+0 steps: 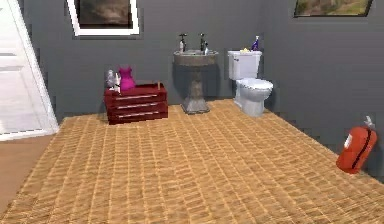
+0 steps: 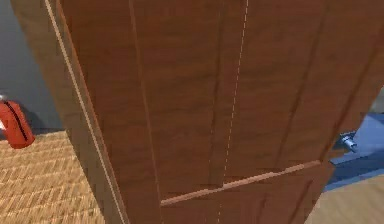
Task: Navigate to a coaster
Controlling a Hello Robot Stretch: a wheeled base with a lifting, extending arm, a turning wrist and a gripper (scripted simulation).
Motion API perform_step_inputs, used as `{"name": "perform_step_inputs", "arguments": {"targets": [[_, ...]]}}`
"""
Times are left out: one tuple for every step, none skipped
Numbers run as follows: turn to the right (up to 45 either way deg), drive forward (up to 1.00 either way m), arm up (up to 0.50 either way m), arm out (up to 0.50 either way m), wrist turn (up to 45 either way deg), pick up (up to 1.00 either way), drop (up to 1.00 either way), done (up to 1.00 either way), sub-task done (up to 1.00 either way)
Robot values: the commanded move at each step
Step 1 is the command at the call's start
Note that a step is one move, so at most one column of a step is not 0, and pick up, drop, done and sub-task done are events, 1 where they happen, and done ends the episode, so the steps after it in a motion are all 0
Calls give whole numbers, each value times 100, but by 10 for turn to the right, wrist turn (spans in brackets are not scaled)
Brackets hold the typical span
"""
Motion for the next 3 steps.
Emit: {"name": "perform_step_inputs", "arguments": {"targets": [[0,20,0,0,0,0,0,0,0],[-450,0,0,0,0,0,0,0,0],[-120,0,0,0,0,0,0,0,0]]}}
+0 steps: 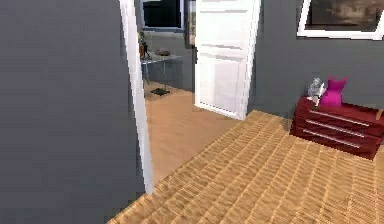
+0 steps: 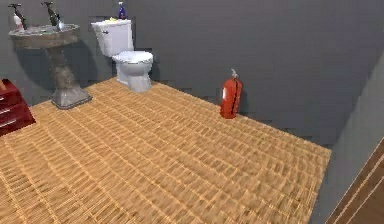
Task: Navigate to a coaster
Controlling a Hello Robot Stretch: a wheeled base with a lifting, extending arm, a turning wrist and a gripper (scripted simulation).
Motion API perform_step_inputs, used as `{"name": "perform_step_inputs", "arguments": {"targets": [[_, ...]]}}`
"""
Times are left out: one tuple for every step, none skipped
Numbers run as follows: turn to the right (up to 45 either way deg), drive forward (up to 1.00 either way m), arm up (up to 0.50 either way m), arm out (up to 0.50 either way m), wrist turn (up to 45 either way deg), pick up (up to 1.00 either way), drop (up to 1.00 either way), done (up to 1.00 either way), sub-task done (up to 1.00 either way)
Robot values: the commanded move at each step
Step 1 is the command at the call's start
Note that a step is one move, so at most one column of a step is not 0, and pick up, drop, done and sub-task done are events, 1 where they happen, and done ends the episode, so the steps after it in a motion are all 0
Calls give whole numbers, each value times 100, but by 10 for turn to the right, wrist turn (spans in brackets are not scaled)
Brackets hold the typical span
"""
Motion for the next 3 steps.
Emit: {"name": "perform_step_inputs", "arguments": {"targets": [[0,100,0,0,0,0,0,0,0],[-30,0,0,0,0,0,0,0,0],[0,20,0,0,0,0,0,0,0]]}}
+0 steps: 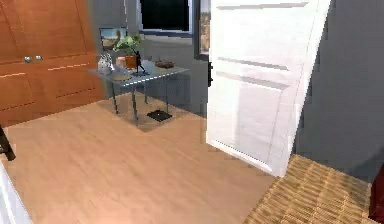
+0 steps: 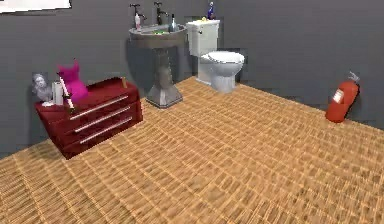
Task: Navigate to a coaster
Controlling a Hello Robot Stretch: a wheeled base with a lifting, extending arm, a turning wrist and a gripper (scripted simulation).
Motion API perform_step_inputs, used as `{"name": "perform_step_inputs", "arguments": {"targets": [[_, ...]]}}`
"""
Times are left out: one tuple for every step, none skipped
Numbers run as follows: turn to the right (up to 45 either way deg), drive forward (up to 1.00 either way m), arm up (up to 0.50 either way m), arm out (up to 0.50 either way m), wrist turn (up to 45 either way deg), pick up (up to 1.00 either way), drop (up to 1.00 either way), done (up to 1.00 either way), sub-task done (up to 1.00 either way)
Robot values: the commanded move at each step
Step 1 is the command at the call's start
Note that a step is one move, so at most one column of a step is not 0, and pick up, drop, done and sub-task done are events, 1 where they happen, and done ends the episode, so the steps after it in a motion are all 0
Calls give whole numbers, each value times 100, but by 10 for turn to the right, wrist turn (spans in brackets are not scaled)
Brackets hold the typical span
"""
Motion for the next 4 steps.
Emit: {"name": "perform_step_inputs", "arguments": {"targets": [[240,0,0,0,0,0,0,0,0],[0,65,0,0,0,0,0,0,0],[-450,0,0,0,0,0,0,0,0],[-270,0,0,0,0,0,0,0,0]]}}
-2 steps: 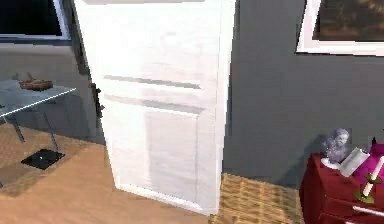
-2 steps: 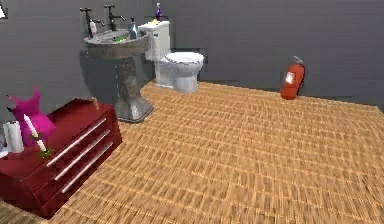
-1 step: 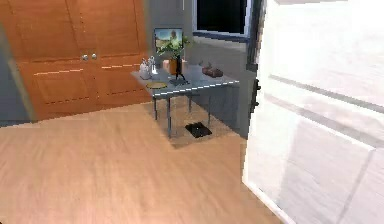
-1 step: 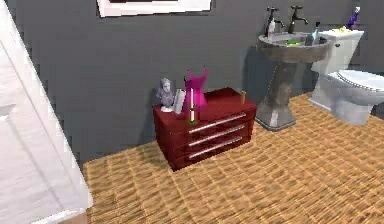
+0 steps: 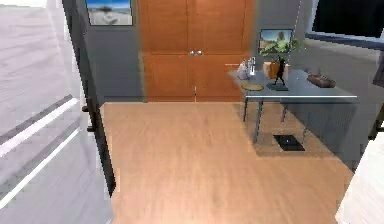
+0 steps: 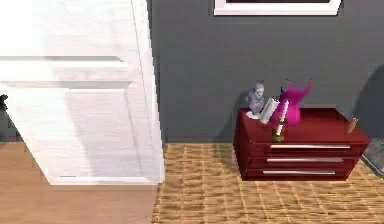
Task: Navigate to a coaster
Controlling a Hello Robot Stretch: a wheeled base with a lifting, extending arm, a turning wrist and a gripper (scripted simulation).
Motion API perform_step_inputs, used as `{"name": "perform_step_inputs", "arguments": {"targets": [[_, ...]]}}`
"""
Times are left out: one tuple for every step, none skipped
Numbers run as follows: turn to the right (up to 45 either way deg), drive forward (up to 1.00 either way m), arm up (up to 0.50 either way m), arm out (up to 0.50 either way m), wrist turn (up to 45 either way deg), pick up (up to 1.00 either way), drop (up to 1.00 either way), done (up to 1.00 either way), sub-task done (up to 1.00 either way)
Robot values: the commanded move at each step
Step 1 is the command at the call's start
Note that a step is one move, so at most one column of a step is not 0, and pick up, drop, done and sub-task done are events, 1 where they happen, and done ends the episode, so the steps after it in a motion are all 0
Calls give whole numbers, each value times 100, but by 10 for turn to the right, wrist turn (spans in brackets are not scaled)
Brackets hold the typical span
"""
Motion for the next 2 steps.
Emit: {"name": "perform_step_inputs", "arguments": {"targets": [[0,100,0,0,0,0,0,0,0],[0,55,0,0,0,0,0,0,0]]}}
